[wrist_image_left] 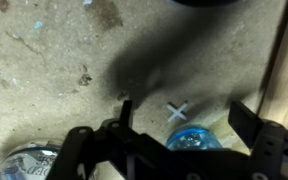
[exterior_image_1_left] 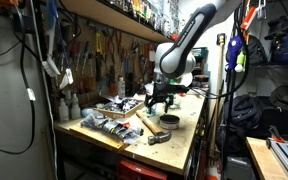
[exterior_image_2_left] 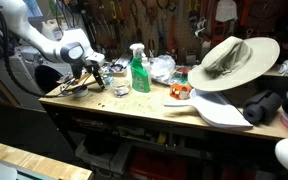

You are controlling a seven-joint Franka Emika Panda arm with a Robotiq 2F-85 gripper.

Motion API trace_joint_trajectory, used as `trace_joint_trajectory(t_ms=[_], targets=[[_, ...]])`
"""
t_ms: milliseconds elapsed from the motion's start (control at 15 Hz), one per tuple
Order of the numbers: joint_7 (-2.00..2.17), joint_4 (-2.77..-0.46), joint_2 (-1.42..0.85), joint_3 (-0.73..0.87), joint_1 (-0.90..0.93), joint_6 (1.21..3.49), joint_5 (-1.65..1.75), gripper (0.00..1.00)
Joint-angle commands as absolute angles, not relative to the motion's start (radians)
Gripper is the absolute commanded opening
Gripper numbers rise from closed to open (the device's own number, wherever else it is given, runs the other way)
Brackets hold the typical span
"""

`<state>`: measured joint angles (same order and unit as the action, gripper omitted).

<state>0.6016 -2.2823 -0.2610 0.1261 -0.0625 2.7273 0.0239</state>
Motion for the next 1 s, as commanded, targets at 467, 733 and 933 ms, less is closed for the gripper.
trace_joint_trajectory(t_ms=[467,733,933], targets=[[0.615,-2.273,-0.286,0.18,-0.009,2.731,0.025,0.62],[0.62,-2.275,-0.28,0.189,0.002,2.713,0.033,0.61],[0.626,-2.278,-0.274,0.198,0.01,2.704,0.045,0.59]])
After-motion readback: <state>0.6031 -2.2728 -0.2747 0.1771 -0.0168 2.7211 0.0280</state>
